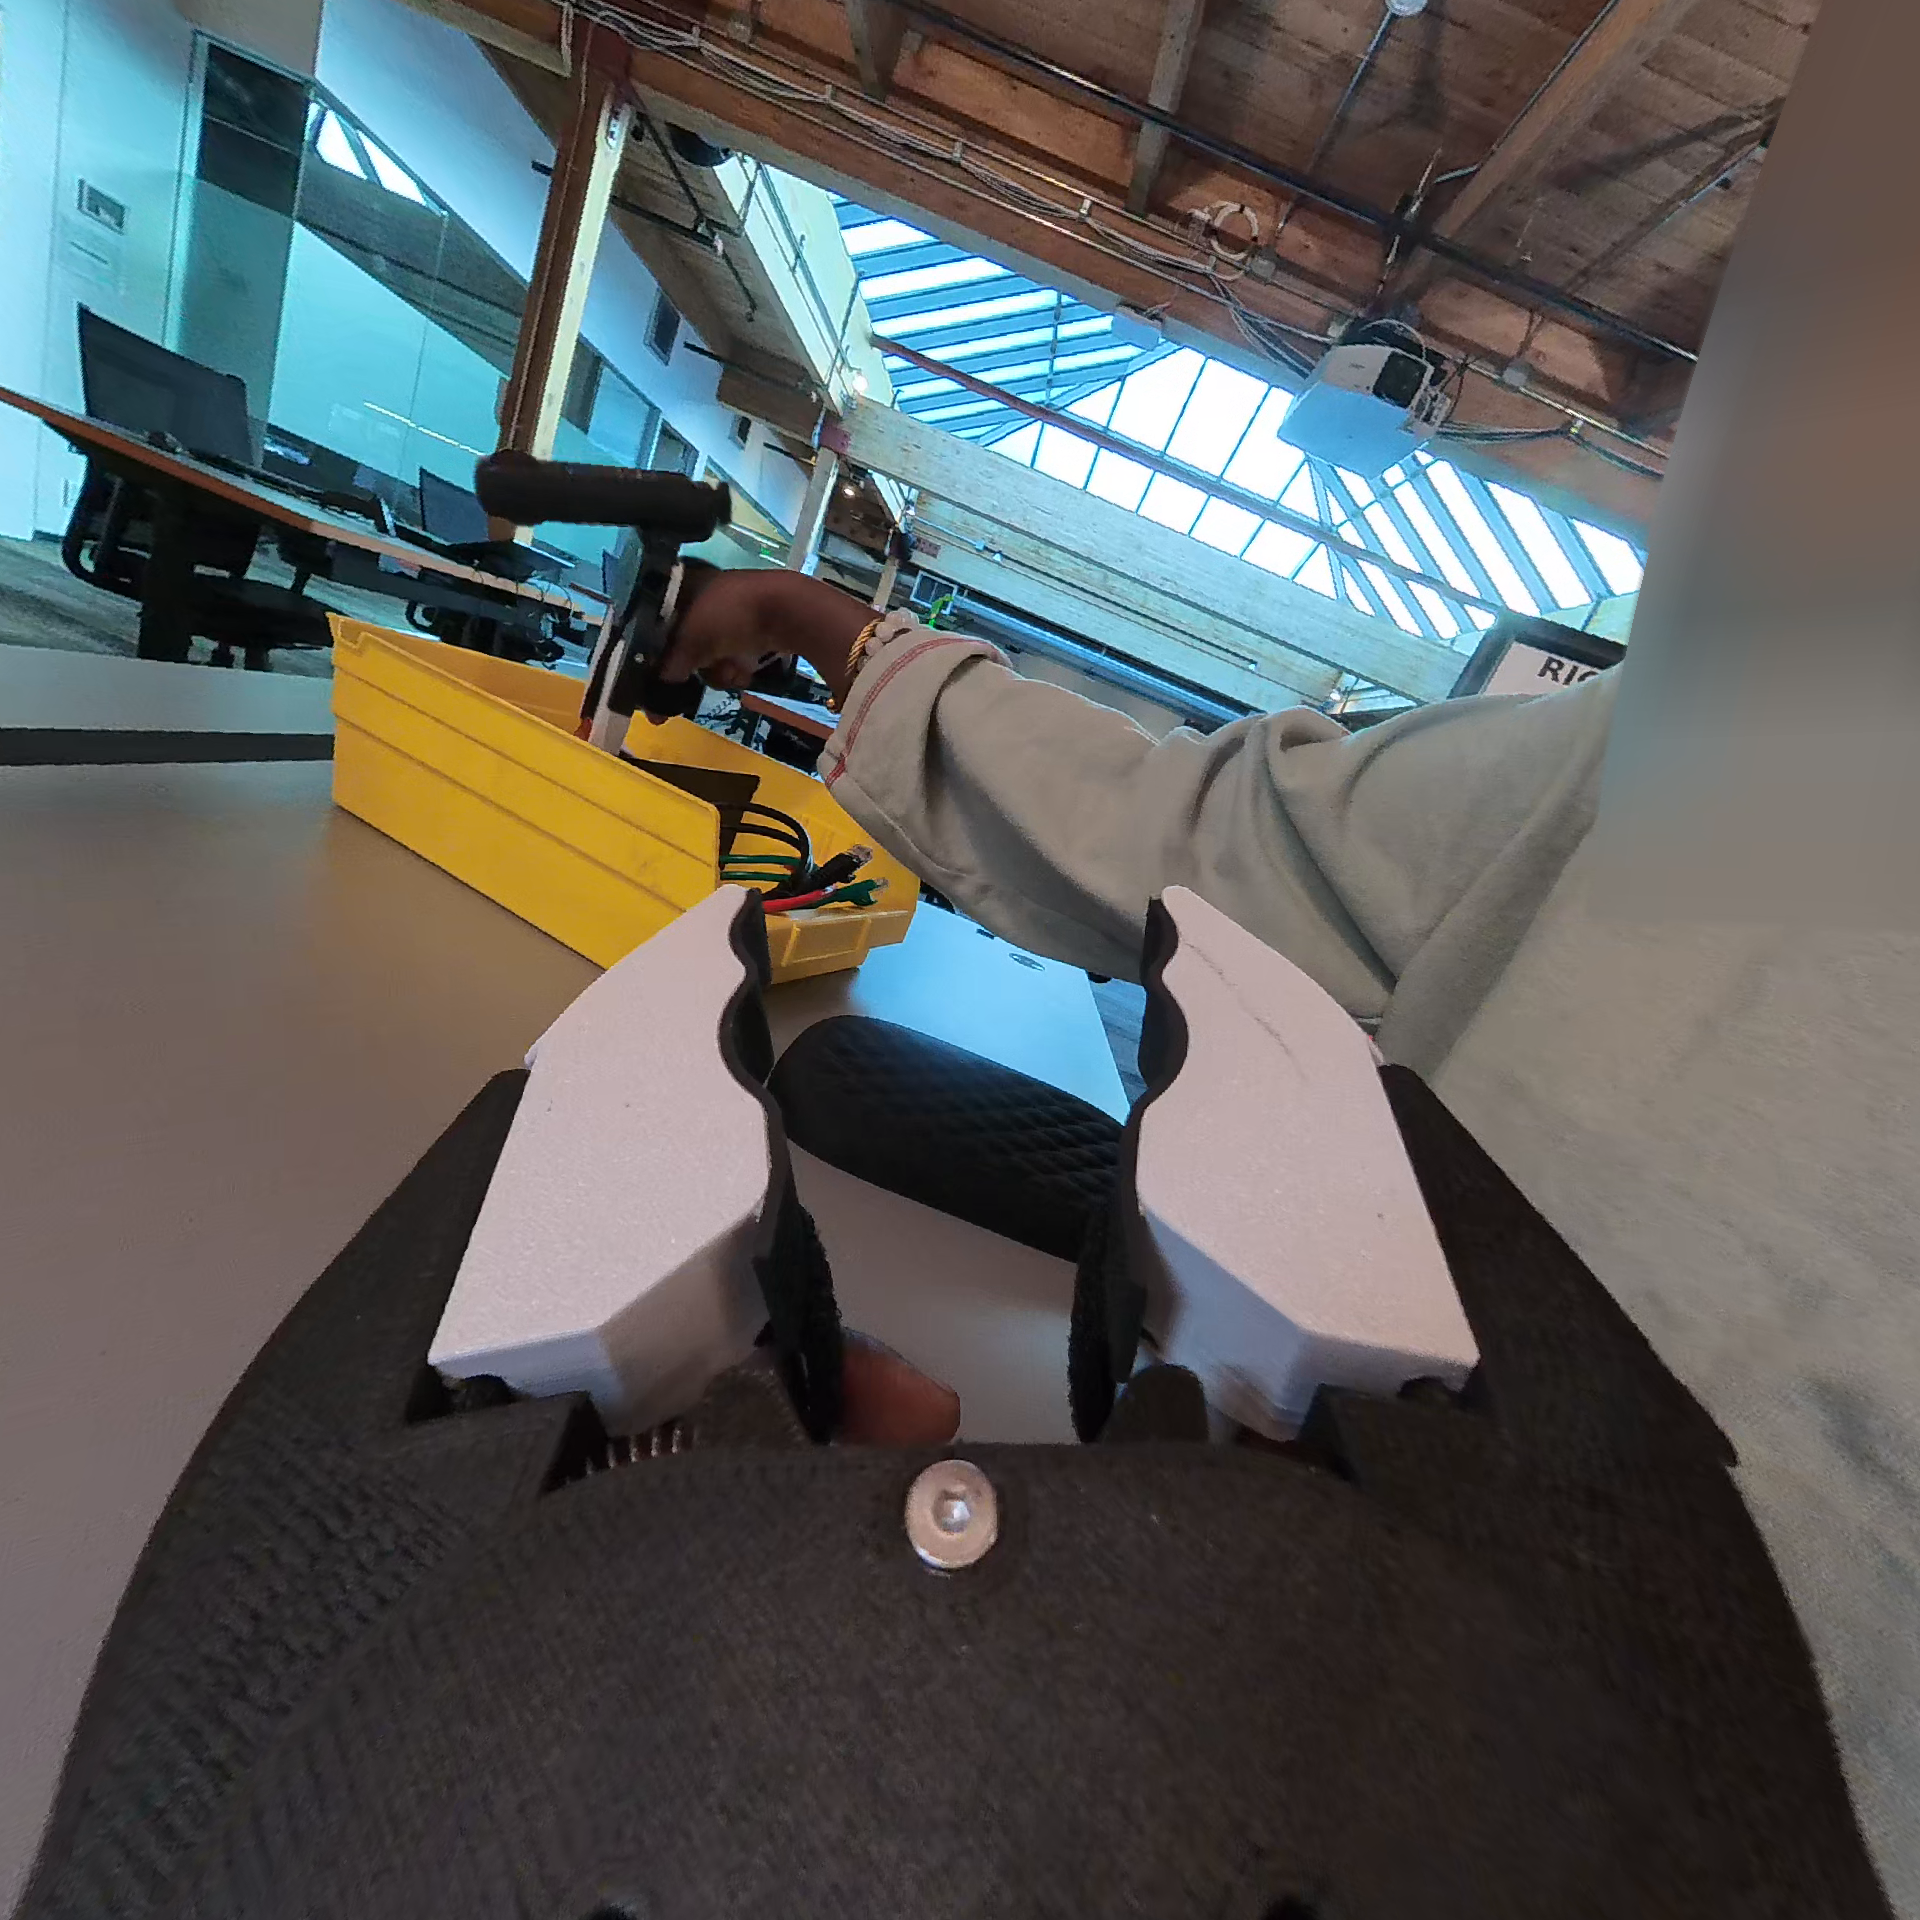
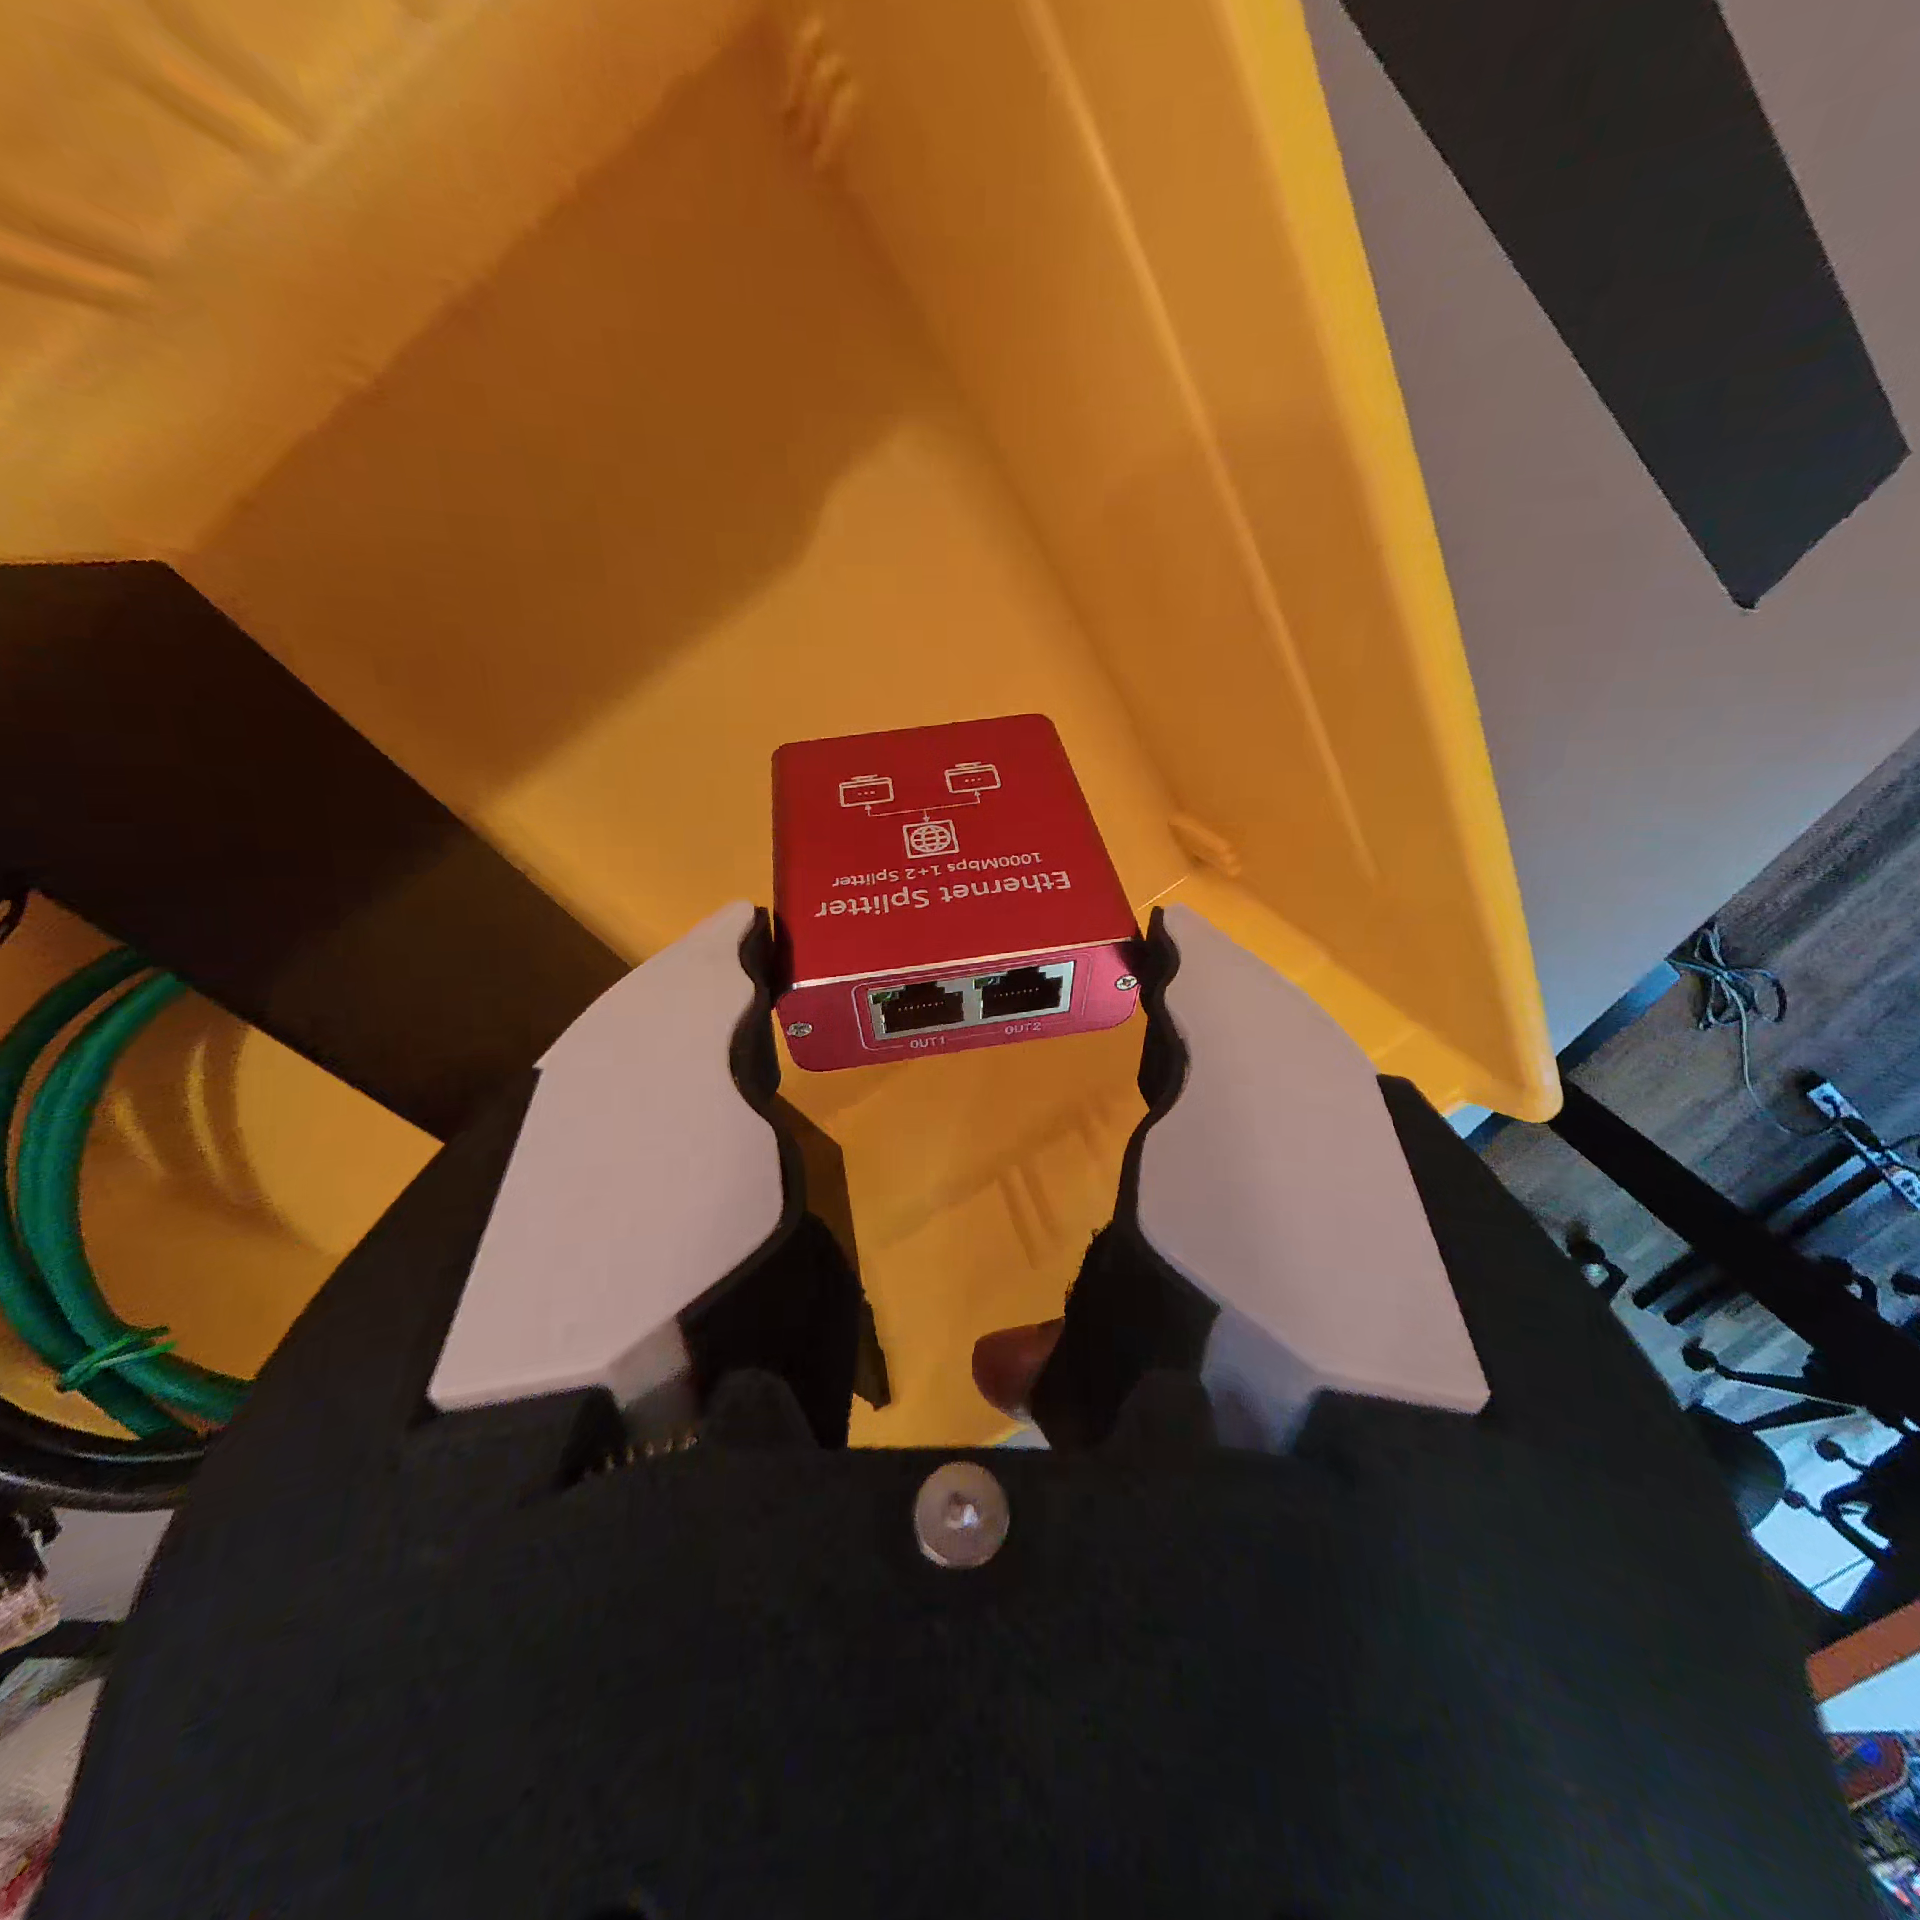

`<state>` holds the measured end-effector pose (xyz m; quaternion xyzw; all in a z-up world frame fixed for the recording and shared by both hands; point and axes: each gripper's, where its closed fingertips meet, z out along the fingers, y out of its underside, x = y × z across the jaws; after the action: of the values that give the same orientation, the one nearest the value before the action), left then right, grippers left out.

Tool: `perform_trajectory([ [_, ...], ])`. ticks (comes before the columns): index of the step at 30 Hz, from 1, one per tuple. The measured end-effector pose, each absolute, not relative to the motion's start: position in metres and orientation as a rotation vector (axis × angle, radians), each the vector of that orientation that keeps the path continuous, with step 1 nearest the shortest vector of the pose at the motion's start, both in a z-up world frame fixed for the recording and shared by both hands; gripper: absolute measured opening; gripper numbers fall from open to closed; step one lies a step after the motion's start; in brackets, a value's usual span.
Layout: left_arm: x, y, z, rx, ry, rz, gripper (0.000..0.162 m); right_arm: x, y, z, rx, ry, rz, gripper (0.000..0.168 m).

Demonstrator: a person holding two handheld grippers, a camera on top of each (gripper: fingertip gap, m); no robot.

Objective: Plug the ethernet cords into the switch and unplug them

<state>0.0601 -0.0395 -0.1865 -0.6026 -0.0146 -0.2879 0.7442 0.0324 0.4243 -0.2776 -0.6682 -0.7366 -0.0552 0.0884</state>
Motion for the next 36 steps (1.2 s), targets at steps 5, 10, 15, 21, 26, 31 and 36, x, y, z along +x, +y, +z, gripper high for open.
perform_trajectory([
  [5,0.062,-0.039,-0.188,-1.330,-0.024,-0.628,0.068,0.025,0.425,-0.270,-1.911,-2.174,-0.206,0.075],
  [10,0.062,-0.039,-0.187,-1.328,-0.022,-0.615,0.068,0.007,0.410,-0.230,-1.767,-1.983,-0.049,0.085],
  [15,0.061,-0.038,-0.188,-1.340,-0.020,-0.574,0.067,0.010,0.316,-0.177,-1.551,-1.802,0.498,0.090],
  [21,0.040,-0.044,-0.179,-1.369,-0.087,-0.268,0.068,0.063,0.209,-0.186,-1.411,-1.744,0.824,0.087],
  [26,-0.043,-0.114,-0.154,-1.202,-0.546,0.368,0.062,0.071,0.173,-0.233,-1.438,-1.649,0.865,0.085],
  [31,-0.092,-0.186,-0.191,-1.371,-0.767,0.789,0.064,0.058,0.183,-0.267,-1.535,-1.636,0.701,0.080],
  [36,-0.115,-0.202,-0.244,-1.610,-0.880,0.748,0.063,0.047,0.188,-0.286,-1.606,-1.666,0.652,0.055],
])
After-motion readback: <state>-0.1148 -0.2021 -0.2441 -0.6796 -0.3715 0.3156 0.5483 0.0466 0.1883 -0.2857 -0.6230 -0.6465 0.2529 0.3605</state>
